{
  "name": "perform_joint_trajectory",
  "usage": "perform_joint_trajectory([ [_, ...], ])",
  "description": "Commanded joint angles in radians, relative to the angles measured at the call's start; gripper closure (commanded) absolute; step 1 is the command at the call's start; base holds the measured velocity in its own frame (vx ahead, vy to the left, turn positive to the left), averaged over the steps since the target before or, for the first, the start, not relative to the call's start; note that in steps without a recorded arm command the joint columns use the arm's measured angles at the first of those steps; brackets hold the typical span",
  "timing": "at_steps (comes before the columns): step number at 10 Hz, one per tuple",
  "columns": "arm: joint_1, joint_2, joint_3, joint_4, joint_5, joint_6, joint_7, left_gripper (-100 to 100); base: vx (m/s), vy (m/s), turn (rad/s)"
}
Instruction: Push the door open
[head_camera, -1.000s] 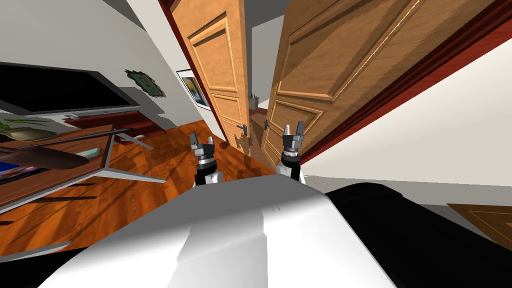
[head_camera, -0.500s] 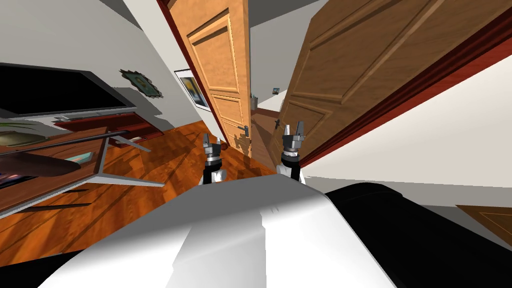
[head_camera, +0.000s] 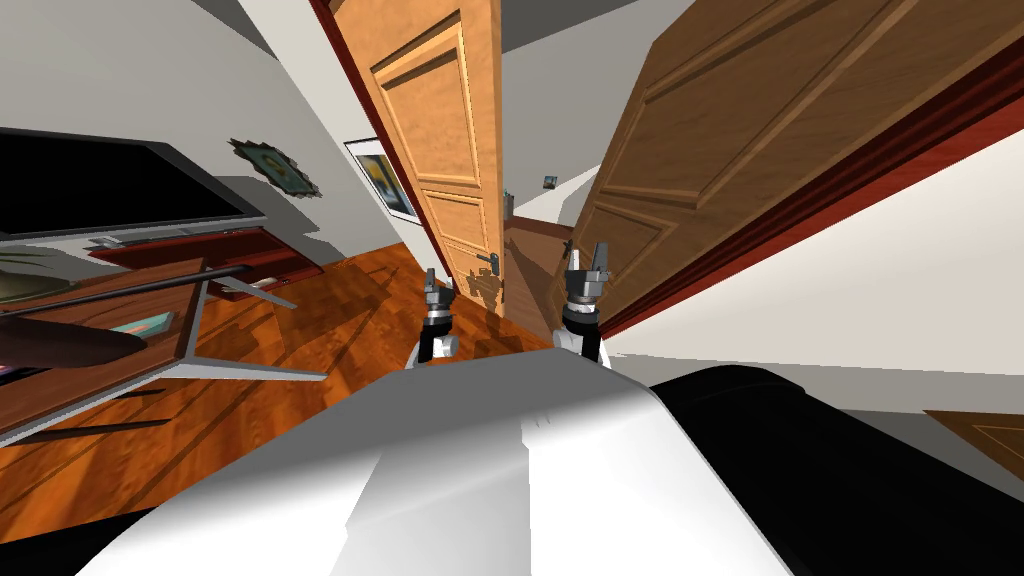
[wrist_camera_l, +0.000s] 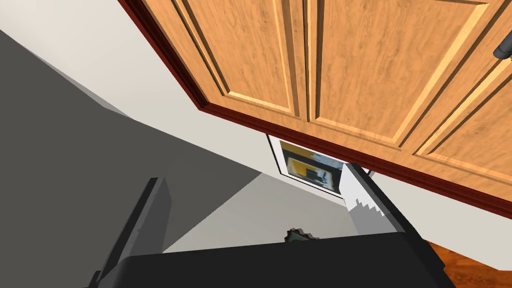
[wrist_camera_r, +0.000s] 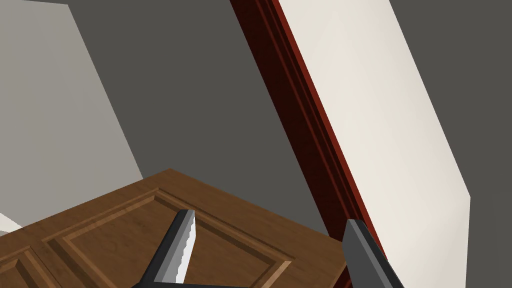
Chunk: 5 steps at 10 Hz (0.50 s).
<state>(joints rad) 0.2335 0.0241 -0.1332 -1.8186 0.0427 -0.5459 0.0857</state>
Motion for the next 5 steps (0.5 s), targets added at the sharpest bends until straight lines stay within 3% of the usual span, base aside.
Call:
perform_joint_trajectory([
  [1,-0.016,-0.001,-0.006,0.031,-0.004,0.008,0.002,-100,0.055,0.057,-0.023],
  [3,-0.071,0.005,-0.023,0.099,-0.015,0.015,0.015,-100,0.063,0.083,-0.040],
  [4,-0.071,0.005,-0.023,0.118,-0.015,0.015,0.015,-100,0.055,0.071,-0.027],
  [5,-0.100,0.008,-0.031,0.156,-0.021,0.018,0.021,-100,0.057,0.053,-0.024],
])
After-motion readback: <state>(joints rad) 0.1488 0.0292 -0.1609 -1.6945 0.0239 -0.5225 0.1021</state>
